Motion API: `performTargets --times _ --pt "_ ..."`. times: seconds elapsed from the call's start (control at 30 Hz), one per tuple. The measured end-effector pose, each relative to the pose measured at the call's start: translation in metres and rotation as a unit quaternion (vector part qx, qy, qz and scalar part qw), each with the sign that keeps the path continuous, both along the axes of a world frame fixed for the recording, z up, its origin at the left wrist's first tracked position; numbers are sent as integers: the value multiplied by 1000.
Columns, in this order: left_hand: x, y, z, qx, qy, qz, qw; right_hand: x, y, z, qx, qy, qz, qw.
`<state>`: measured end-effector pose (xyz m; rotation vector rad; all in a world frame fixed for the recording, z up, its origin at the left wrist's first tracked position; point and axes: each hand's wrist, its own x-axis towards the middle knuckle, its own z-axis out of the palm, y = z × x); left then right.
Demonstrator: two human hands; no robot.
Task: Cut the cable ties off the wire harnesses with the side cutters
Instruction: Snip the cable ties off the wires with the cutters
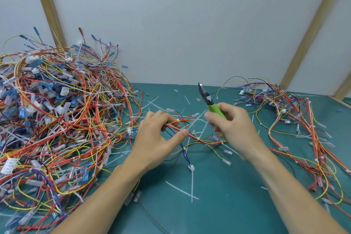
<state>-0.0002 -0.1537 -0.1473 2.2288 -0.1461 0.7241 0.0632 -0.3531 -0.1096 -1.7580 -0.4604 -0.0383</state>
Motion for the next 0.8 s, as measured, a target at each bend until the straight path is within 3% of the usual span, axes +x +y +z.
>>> performTargets --times 0.17,0.37,0.6,0.8 --pt "2 0 -2 10 -18 17 1000 -14 15 -8 -35 17 91 995" --pt "2 0 -6 10 -18 25 999 -14 19 -18 -95 -83 -2 992" --pt "2 1 -8 14 -1 35 999 -15 22 -22 -100 -106 13 989" --pt "2 -3 -2 133 -60 83 986 -15 22 -24 -106 -132 0 986"
